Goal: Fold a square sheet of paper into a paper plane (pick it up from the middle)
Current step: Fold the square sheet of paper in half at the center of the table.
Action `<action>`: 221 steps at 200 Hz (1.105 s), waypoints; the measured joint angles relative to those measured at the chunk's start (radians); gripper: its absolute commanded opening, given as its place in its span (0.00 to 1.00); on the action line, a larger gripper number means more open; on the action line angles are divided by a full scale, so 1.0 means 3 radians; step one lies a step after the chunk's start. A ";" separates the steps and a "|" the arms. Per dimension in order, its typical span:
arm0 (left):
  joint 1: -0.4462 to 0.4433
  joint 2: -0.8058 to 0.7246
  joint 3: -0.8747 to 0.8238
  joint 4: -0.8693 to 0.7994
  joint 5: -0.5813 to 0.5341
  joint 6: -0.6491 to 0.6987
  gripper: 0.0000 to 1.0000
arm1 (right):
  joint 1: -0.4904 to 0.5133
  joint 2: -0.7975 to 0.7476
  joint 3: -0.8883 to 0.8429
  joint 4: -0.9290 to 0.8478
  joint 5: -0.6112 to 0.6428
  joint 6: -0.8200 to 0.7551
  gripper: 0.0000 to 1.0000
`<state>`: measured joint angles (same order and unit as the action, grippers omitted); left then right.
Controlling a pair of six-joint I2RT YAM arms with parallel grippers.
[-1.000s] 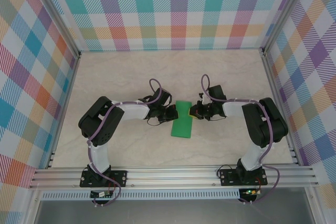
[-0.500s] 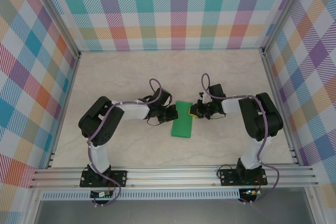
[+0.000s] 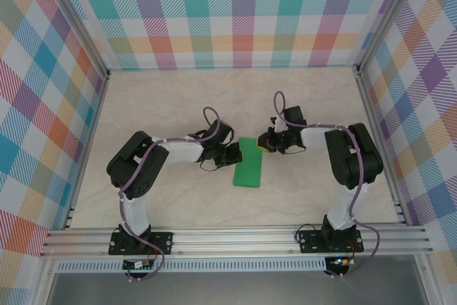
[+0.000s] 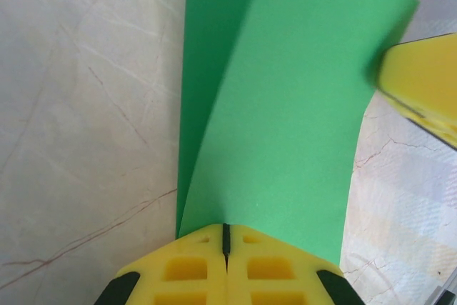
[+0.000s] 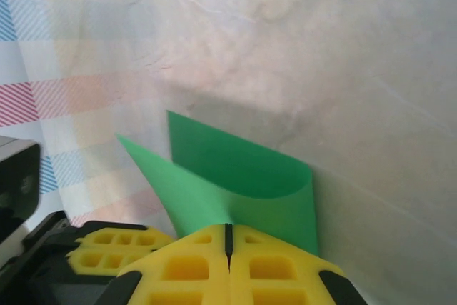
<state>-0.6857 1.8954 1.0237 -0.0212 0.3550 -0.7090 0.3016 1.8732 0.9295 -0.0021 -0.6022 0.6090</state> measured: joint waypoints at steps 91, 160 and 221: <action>-0.0001 0.0000 0.0001 -0.0009 -0.0004 0.0013 0.00 | -0.0011 0.0104 0.0219 -0.0306 0.0064 -0.0097 0.04; -0.0001 0.0000 0.0001 -0.0009 -0.0004 0.0014 0.00 | -0.0067 0.0207 0.0434 -0.0373 0.0076 -0.0164 0.04; -0.0001 0.0000 0.0001 -0.0013 -0.0011 0.0015 0.00 | -0.0093 0.0318 0.0434 -0.0346 0.0034 -0.0151 0.03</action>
<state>-0.6861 1.8954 1.0241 -0.0250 0.3515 -0.7044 0.2737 1.9686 1.0595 -0.1059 -0.5919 0.5636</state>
